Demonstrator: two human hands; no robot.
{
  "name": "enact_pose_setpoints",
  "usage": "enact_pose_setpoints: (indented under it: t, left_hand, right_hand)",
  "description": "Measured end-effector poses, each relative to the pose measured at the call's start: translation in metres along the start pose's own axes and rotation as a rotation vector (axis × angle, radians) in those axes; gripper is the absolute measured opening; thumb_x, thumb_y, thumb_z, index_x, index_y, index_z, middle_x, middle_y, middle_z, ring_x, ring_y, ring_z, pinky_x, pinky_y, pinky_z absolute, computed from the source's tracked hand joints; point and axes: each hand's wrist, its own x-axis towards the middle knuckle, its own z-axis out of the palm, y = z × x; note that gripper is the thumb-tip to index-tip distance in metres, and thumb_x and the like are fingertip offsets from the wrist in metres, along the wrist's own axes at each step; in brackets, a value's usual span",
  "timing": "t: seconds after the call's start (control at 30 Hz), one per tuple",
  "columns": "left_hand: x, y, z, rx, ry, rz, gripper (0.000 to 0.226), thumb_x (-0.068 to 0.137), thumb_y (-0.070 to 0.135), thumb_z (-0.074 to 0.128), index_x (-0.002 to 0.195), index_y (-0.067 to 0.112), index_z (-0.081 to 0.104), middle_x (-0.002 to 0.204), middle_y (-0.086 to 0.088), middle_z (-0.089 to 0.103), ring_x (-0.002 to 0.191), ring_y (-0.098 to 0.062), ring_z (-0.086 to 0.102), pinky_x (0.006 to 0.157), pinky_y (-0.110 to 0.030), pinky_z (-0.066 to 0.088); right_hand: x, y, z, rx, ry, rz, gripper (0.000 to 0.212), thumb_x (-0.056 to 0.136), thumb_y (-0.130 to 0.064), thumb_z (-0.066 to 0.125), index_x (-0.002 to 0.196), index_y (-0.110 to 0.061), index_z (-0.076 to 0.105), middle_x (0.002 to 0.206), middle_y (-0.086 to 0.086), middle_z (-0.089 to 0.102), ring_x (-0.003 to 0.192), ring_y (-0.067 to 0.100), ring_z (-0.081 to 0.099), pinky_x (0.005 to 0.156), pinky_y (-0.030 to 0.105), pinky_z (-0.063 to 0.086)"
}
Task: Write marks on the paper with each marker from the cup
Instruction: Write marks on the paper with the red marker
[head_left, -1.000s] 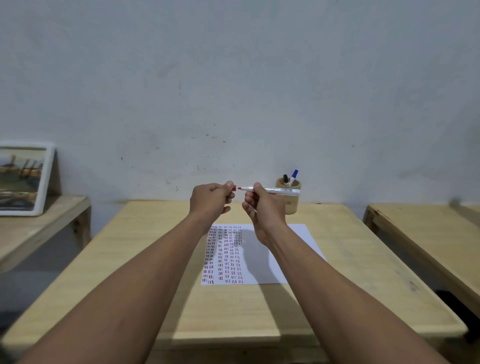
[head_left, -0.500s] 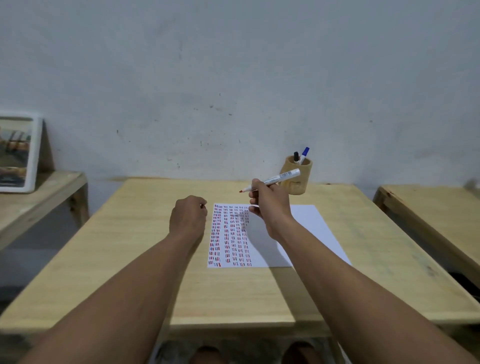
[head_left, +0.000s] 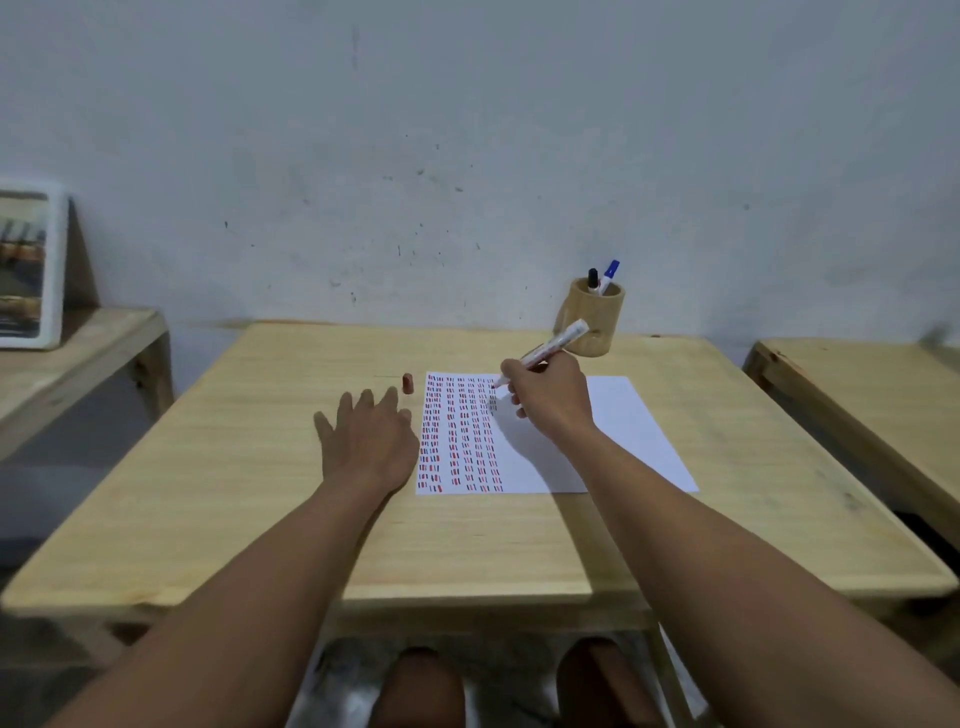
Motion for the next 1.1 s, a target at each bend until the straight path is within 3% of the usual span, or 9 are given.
enact_pose_setpoints:
  t: [0.1,0.17,0.3,0.37,0.6,0.8,0.93,1.1]
  left_hand:
    - [-0.003,0.000,0.000,0.040,-0.135,-0.003,0.056,0.103,0.039,0.017,0.158,0.026,0.017,0.167,-0.012,0.010,0.153,-0.036,-0.001,0.118,-0.063,0.000]
    - [-0.003,0.000,-0.001,0.051,-0.154,0.016,0.058,0.103,0.041,0.013,0.159,0.028,0.010,0.168,-0.012,0.001,0.153,-0.035,-0.006,0.118,-0.063,-0.003]
    - [-0.004,-0.002,-0.001,0.066,-0.159,0.035,0.058,0.102,0.045,0.011,0.159,0.032,0.009,0.168,-0.010,0.001,0.153,-0.035,-0.006,0.119,-0.062,-0.003]
    - [-0.003,-0.006,-0.002,0.068,-0.157,0.045,0.058,0.101,0.048,0.011,0.158,0.036,0.010,0.168,-0.008,0.002,0.154,-0.033,-0.004,0.118,-0.062,-0.003]
    - [-0.005,-0.007,-0.004,0.085,-0.174,0.042,0.057,0.101,0.048,0.008,0.157,0.041,0.005,0.168,-0.007,-0.003,0.154,-0.031,-0.009,0.118,-0.062,-0.007]
    - [-0.005,-0.009,-0.004,0.088,-0.170,0.044,0.056,0.101,0.048,0.009,0.157,0.041,0.006,0.168,-0.008,-0.001,0.154,-0.032,-0.008,0.118,-0.062,-0.007]
    - [-0.005,-0.008,-0.004,0.079,-0.163,0.046,0.057,0.101,0.049,0.009,0.157,0.041,0.007,0.168,-0.008,0.000,0.154,-0.032,-0.007,0.118,-0.062,-0.006]
    - [-0.005,-0.007,-0.003,0.048,-0.137,0.026,0.058,0.100,0.048,0.015,0.157,0.037,0.016,0.167,-0.009,0.009,0.154,-0.032,0.001,0.118,-0.062,-0.002]
  right_hand:
    - [-0.001,0.012,0.002,-0.034,0.014,0.019,0.039,0.070,-0.041,0.063,0.088,-0.006,0.070,0.079,0.006,0.075,0.071,0.024,0.072,0.068,0.046,0.061]
    - [-0.003,0.021,0.004,-0.043,0.031,0.024,0.036,0.074,-0.040,0.063,0.085,-0.007,0.068,0.081,0.006,0.075,0.077,0.028,0.073,0.072,0.045,0.060]
    - [-0.002,0.028,0.006,-0.092,0.040,0.017,0.033,0.082,-0.032,0.063,0.083,0.000,0.068,0.080,0.010,0.075,0.078,0.028,0.073,0.067,0.036,0.055]
    - [-0.001,0.028,0.006,-0.109,0.037,0.005,0.035,0.081,-0.032,0.063,0.084,0.002,0.068,0.080,0.012,0.076,0.078,0.030,0.072,0.067,0.038,0.055]
    - [-0.001,0.030,0.007,-0.131,0.024,-0.014,0.030,0.083,-0.032,0.064,0.078,-0.002,0.068,0.077,0.008,0.075,0.076,0.026,0.071,0.055,0.027,0.043]
    - [0.001,0.032,0.007,-0.134,0.022,-0.027,0.031,0.085,-0.029,0.065,0.080,0.002,0.068,0.077,0.013,0.075,0.076,0.029,0.071,0.057,0.029,0.045]
    - [0.001,0.031,0.006,-0.141,0.012,-0.026,0.032,0.085,-0.026,0.065,0.078,0.005,0.066,0.079,0.017,0.074,0.063,0.022,0.061,0.054,0.029,0.042]
    - [0.000,0.031,0.005,-0.091,0.042,-0.003,0.031,0.084,-0.029,0.065,0.076,0.002,0.065,0.073,0.009,0.073,0.066,0.023,0.066,0.055,0.028,0.045]
